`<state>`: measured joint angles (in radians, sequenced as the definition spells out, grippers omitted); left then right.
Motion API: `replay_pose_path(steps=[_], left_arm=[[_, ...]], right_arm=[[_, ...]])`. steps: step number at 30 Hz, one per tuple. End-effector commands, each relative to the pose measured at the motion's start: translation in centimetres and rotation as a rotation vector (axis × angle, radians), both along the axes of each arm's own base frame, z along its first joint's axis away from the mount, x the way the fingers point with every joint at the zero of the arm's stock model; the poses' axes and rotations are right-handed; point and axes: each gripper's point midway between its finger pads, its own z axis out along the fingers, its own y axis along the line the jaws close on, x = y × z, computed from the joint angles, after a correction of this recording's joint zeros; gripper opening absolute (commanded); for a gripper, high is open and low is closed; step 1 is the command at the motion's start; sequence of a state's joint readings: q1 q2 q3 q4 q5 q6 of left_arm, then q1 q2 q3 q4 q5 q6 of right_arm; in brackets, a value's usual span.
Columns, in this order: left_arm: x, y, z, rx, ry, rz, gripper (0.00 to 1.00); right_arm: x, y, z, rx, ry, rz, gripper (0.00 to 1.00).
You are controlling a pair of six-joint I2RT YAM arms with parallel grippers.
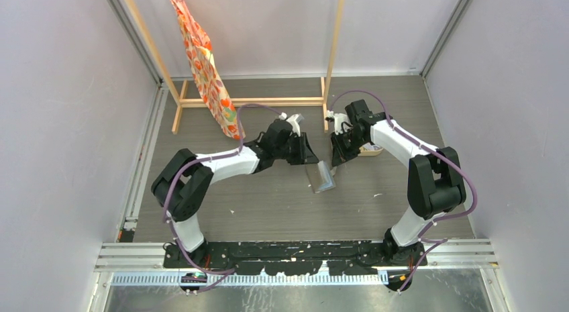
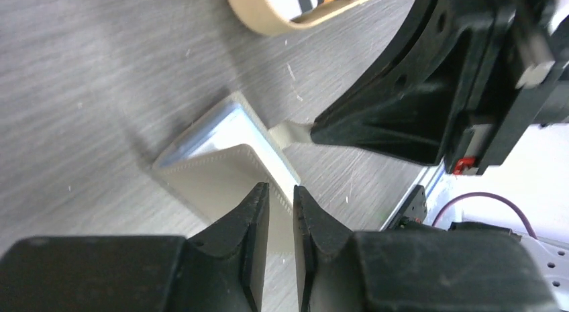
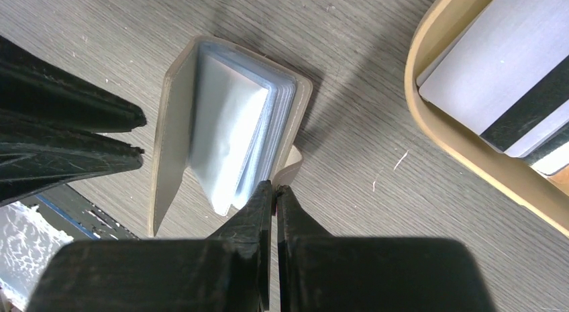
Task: Put the credit cards into the card holder
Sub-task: Close the card holder at the center of the board.
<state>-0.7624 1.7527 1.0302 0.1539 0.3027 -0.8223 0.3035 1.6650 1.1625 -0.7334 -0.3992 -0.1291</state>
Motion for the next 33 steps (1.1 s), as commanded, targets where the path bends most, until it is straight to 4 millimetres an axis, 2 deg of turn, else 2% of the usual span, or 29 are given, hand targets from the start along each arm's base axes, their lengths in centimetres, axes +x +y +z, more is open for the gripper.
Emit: replay_pose_path(steps=[1, 6, 8, 15, 20, 29, 33], left_arm=[[0.6, -0.8, -0.7, 0.049, -0.009, -0.074, 0.20], [0.6, -1.8, -3.5, 0.061, 0.080, -0.079, 0.14], [0.5, -1.9, -4.2, 0.070, 0.108, -0.082, 0.11], [0.0, -1.9, -5.8, 0.156, 0.180, -0.074, 0.10], [-0.3, -2.0, -6.3, 0.179, 0.197, -0.074, 0.09], [-0.5, -2.3, -6.8, 0.202, 0.215, -0.079, 0.09], [-0.5, -2.3, -6.8, 0.199, 0.214, -0.080, 0.09]], right_arm=[[0.6, 0.6, 1.1, 0.046, -0.036, 0.019, 0.01], [0.7, 0.9, 1.9, 0.084, -0.052, 0.020, 0.01], [0.8, 1.1, 2.2, 0.096, -0.060, 0.022, 0.01], [0.5, 1.6, 1.5, 0.124, -0.012, 0.033, 0.01], [0.1, 2.1, 0.8, 0.138, 0.030, 0.045, 0.01], [-0.6, 2.8, -1.9, 0.085, 0.108, 0.062, 0.02], [-0.5, 2.9, -2.1, 0.083, 0.114, 0.052, 0.08]])
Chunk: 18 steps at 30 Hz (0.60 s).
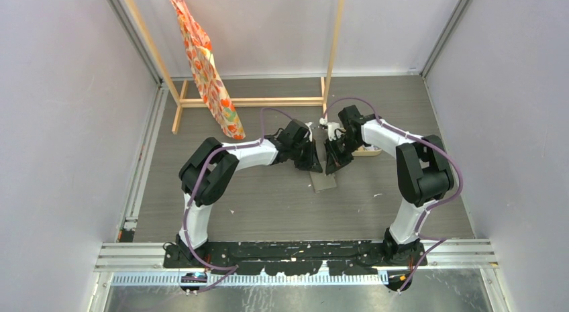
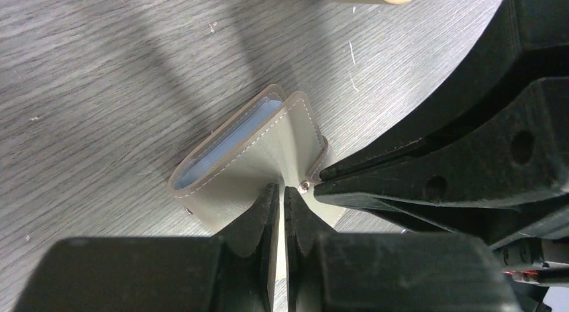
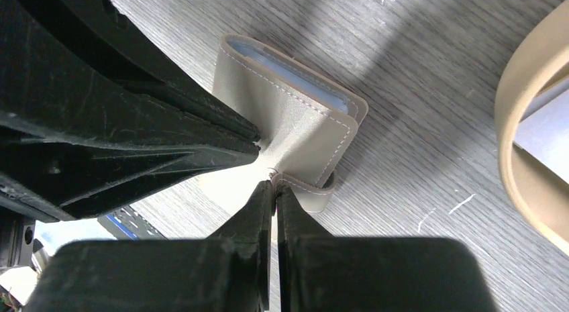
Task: Put the credit cards into the card holder
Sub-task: Close the card holder at the center of the board.
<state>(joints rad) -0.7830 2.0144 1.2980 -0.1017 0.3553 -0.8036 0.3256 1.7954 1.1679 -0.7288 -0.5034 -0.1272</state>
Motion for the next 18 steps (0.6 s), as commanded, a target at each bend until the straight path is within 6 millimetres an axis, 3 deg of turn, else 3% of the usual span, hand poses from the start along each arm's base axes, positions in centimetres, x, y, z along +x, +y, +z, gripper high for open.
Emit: replay_pose_path(steps=[1, 7, 18], left_arm=[[-0.6, 0.3, -1.2, 0.043, 0.025, -0.009, 0.09], [-0.7, 0.3, -1.2, 0.040, 0.024, -0.009, 0.09], [-0.7, 0.3, -1.2, 0.035, 0.023, -0.009, 0.09]], right_arm=[[1.0, 0.8, 1.0, 0.025, -0.029, 0.000, 0.10], [1.0, 0.8, 1.7, 0.038, -0.033, -0.004, 0.22], [1.0, 0.6, 2.7, 0.061, -0.047, -0.015, 0.24]])
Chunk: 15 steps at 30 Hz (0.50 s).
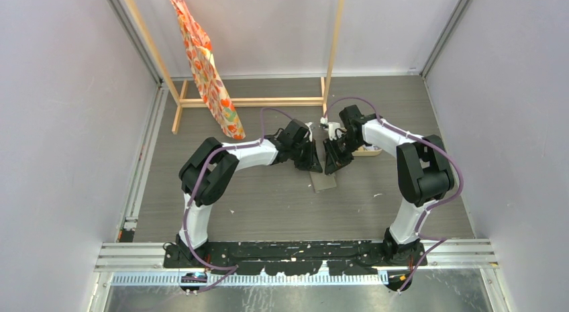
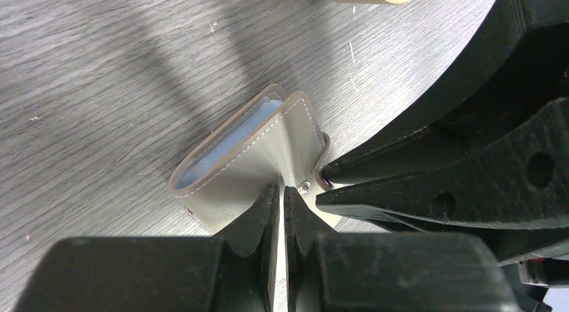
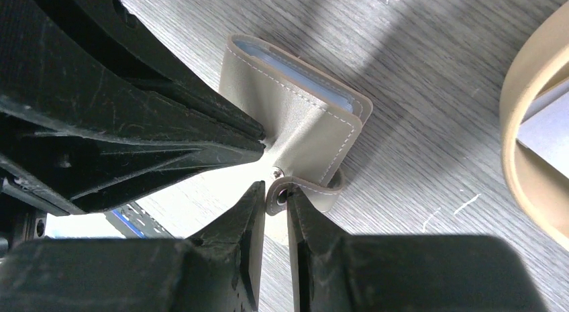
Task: Put the credit cards into the card holder
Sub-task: Close the card holder at the center of the board.
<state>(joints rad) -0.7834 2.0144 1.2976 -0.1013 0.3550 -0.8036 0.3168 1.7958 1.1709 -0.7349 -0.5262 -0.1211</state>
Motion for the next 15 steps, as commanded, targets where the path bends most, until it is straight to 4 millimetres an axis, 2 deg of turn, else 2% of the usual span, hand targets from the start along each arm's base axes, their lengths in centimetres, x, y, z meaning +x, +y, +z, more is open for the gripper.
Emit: replay_pose_path(steps=[1, 6, 15], left_arm=[[-0.70, 0.28, -1.21, 0.035, 0.024, -0.009, 0.09], [-0.70, 0.28, -1.15, 0.034, 0.023, -0.009, 0.09], [-0.68, 0.26, -1.15, 0.035, 0.023, -0.010, 0.09]], right_arm=[[1.06, 0.47, 2.43, 0.038, -0.062, -0.008, 0.23], [1.03, 0.45, 2.41, 0.038, -0.058, -0.012, 0.22], [0.80, 0.55, 2.80, 0.049, -0.057, -0.009, 0.27]])
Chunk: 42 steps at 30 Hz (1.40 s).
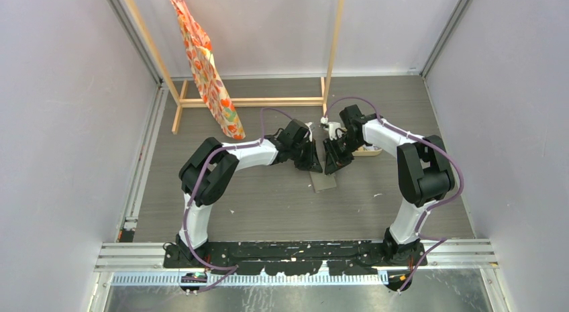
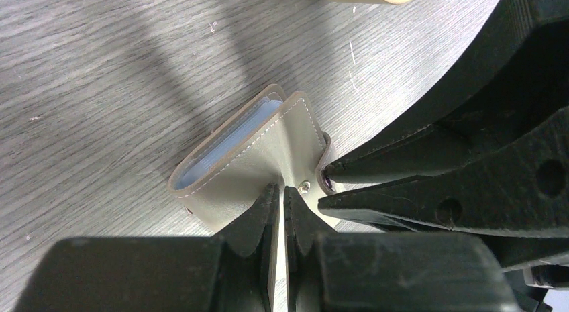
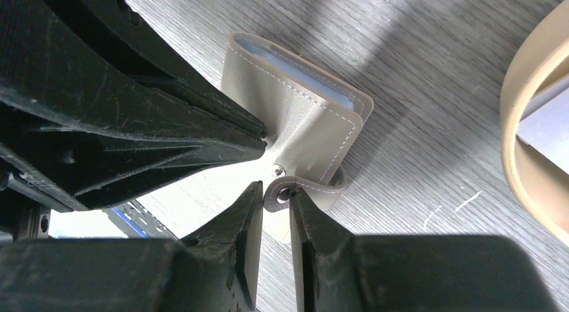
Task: Put the credit cards into the card holder
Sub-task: Close the card holder at the center of the board.
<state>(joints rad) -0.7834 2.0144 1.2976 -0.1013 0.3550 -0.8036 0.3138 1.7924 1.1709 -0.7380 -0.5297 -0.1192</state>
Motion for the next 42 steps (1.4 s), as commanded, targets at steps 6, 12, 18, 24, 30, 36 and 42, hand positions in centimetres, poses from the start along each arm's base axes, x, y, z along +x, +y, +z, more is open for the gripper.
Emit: replay_pose_path(steps=[6, 12, 18, 24, 30, 36, 42], left_arm=[[-0.6, 0.2, -1.2, 0.036, 0.024, -0.009, 0.09], [-0.6, 0.2, -1.2, 0.036, 0.025, -0.009, 0.09], [-0.6, 0.2, -1.1, 0.035, 0.023, -0.010, 0.09], [-0.6, 0.2, -1.2, 0.035, 0.027, -0.011, 0.09], [-0.6, 0.2, -1.2, 0.034, 0.026, -0.011, 0.08], [-0.6, 0.1, -1.2, 0.033, 0.026, -0.012, 0.08], [-0.6, 0.1, -1.2, 0.033, 0.027, -0.013, 0.08]], right_arm=[[0.9, 0.4, 2.6, 0.038, -0.063, -0.010, 0.25], [1.1, 0.3, 2.5, 0.023, -0.067, -0.019, 0.17], [1.1, 0.2, 2.3, 0.019, -0.061, -0.022, 0.05], [1.1, 0.7, 2.6, 0.049, -0.058, -0.025, 0.01], [1.5, 1.3, 2.5, 0.075, -0.052, -0.038, 0.01], [1.5, 1.7, 2.1, 0.068, -0.054, -0.036, 0.01], [1.4, 1.8, 1.1, 0.048, -0.038, -0.032, 0.01]])
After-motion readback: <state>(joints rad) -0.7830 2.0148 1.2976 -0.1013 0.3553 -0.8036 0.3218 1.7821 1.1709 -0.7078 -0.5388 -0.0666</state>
